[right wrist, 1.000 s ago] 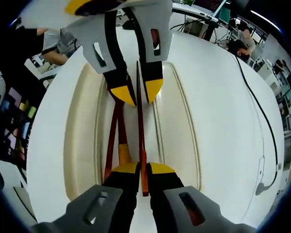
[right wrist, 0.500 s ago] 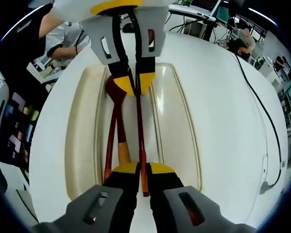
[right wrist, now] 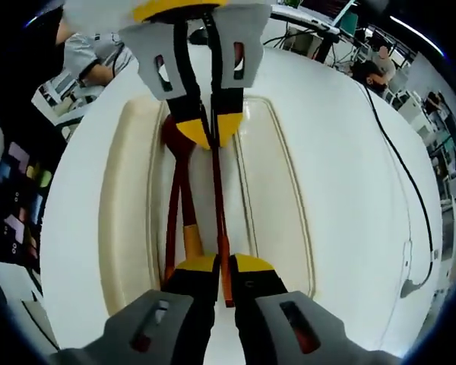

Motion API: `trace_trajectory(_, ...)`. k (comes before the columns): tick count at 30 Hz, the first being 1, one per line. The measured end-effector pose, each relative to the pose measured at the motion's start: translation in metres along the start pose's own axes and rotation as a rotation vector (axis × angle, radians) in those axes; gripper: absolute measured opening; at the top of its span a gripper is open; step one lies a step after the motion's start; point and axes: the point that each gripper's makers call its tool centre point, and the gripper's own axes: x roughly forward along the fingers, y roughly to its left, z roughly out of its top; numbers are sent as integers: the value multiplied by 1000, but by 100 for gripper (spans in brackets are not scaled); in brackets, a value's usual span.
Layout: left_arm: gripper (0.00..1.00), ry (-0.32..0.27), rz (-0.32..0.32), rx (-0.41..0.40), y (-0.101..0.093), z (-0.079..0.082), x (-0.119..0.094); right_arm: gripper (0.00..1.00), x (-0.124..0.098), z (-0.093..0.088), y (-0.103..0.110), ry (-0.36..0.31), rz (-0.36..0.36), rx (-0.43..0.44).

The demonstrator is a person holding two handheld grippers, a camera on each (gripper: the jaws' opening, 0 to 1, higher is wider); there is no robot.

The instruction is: Arrange the utensils inside the cutlery case until each visible utensil rests in its matching compartment.

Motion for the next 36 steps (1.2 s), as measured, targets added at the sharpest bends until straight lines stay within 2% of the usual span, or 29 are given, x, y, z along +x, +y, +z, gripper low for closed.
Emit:
trace_trajectory(4,4,-39,-23,8,1,0,-2,4,-1,0,1,-19,-16,-26)
trace_trajectory(6,4,-43,-17,-16,3,2,-2,4,-1,0,0,-23,-19,-21)
trace_trajectory(10,3,-46,-16,-8,2,6,-9,4,-4,-2,1,-19,-24,-30)
trace_trajectory(13,3,-52,19,29,4,12,-23,4,-15,0,-1,-18,-51,-54)
trace_trajectory(21,3,-76,48,36,1,19,-44,4,-47,10,0,-10,-89,-49)
trace_trajectory(23,3,-83,43,26,-3,19,-49,4,-52,12,5,-2,-90,-48)
trace_trajectory(30,3,-86,45,68,-17,20,-57,4,-63,13,17,8,-98,-84)
trace_trajectory(36,3,-106,6,57,-35,24,-60,4,-67,6,33,32,-73,-95)
